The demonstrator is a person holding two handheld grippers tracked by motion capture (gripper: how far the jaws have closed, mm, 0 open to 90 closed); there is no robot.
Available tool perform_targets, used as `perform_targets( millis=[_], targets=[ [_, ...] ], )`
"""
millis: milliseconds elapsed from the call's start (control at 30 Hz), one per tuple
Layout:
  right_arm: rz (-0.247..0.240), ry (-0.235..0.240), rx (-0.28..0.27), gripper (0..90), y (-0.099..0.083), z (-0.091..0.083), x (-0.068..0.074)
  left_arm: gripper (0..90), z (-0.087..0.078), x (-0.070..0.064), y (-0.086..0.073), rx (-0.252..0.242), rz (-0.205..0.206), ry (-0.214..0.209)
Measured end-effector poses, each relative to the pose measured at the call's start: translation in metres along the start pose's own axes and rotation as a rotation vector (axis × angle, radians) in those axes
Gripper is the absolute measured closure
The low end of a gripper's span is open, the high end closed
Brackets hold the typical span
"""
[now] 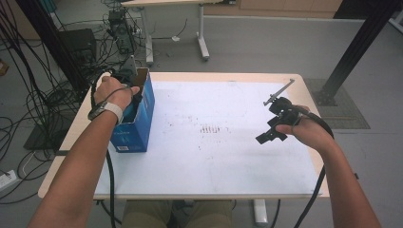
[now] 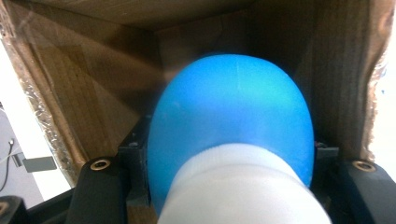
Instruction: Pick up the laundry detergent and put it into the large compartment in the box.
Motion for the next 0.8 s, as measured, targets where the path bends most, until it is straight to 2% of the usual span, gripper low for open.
perform_targets(
  millis=[800],
  targets=[
    [-0.002, -0.005, 0.002, 9.4, 0.0002, -0.0019, 0.0015, 37.3, 0.0001, -0.0013, -0.0011, 0.000, 0.003, 0.005]
  ],
)
Point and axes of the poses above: each handheld gripper's, and its own axes: z roughly forward along the jaws, y roughly out of its top, x roughly to its left, the point moved 6 cm from there along z, roughly forward along the jaws, and after that the axes turned 7 degrees about x, right-handed, at the moved point
